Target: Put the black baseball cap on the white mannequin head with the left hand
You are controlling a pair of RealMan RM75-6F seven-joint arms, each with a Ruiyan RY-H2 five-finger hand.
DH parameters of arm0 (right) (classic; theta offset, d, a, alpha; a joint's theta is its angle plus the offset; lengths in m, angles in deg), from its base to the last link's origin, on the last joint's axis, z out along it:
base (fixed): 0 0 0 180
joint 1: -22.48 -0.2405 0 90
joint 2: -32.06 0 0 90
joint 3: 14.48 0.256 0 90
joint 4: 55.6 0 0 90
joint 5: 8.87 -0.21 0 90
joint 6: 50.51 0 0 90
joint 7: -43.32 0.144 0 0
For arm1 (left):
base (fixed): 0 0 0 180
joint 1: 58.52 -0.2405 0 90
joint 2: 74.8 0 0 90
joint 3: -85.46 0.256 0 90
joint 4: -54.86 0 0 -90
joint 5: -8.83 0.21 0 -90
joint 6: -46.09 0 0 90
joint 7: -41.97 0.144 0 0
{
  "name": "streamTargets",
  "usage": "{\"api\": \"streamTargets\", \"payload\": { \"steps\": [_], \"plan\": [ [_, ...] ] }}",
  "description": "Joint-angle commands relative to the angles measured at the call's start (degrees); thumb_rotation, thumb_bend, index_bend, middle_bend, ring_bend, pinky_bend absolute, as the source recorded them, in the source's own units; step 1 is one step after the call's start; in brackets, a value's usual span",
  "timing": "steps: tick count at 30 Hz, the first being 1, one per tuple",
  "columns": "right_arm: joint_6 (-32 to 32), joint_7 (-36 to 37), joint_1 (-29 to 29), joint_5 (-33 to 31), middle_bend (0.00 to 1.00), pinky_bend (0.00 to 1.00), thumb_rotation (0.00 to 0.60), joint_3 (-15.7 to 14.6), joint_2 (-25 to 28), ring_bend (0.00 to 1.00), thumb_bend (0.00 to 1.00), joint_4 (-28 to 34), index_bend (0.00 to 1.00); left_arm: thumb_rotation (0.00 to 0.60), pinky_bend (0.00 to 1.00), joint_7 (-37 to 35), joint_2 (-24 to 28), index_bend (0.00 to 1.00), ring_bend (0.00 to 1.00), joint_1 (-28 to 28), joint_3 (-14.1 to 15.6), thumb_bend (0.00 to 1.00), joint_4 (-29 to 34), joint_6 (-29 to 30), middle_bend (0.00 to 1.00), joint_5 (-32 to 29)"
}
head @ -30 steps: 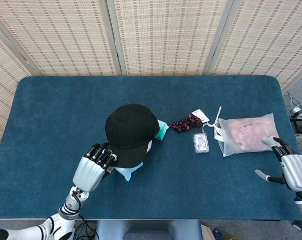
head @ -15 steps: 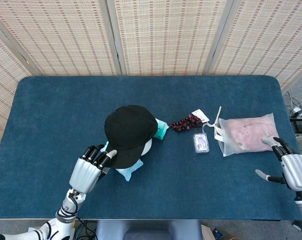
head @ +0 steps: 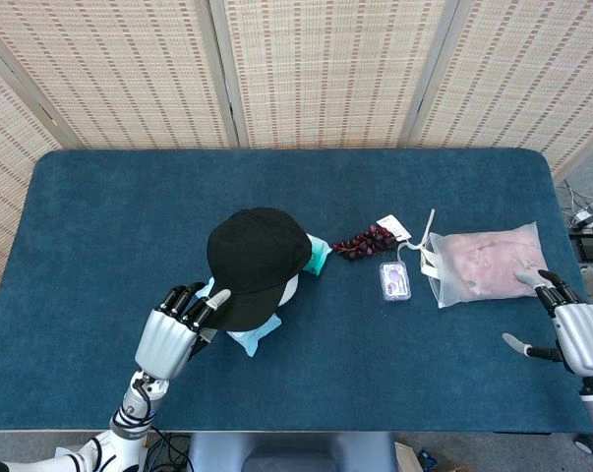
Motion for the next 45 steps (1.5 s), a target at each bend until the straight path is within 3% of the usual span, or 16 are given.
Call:
{"api": "streamTargets", "payload": {
  "steps": [1, 10, 17, 26, 36, 45],
  "plan": [
    [0.04, 0.13, 0.02, -0.05, 0.25, 0.31, 0.600, 0.04, 0.01, 0.12, 0.00, -0.04, 0.16, 0.600, 0.43, -0.10, 0.06, 0.30, 0.32, -0.13, 0.00, 0.19, 0.38, -0.32, 0.49, -0.19],
    [0.10, 0.22, 0.06, -0.04, 0.25, 0.31, 0.600, 0.06, 0.01, 0.12, 0.00, -0.07, 0.16, 0.600, 0.43, -0.04, 0.60, 0.28, 0.31, -0.62, 0.16, 0.09, 2.16, -1.52, 0.43, -0.61],
    [0.19, 0.19, 0.10, 0.01, 0.25, 0.31, 0.600, 0.06, 0.00, 0.12, 0.00, -0.07, 0.16, 0.600, 0.42, 1.32, 1.87, 0.21, 0.26, -1.66, 0.50, 0.00, 5.29, -3.10, 0.34, -1.85],
    [0.22, -0.05, 0.11, 0.06, 0.25, 0.31, 0.600, 0.05, -0.07, 0.12, 0.00, -0.01, 0.16, 0.600, 0.37, 6.06, 5.25, 0.04, 0.18, -5.07, 1.44, 0.00, 12.11, -4.70, 0.22, -4.86],
    [0.10, -0.74, 0.05, 0.05, 0.25, 0.31, 0.600, 0.04, -0.19, 0.12, 0.00, 0.25, 0.16, 0.600, 0.37, 5.98, 7.97, 0.01, 0.18, -8.60, 1.56, 0.00, 12.97, -3.24, 0.21, -6.65],
    [-0.19, -1.41, -0.05, -0.10, 0.25, 0.31, 0.600, 0.04, -0.33, 0.12, 0.00, 0.40, 0.17, 0.600, 0.37, 6.17, 10.97, 0.02, 0.18, -12.07, 0.49, 0.00, 10.95, -3.70, 0.19, -12.02]
  ]
}}
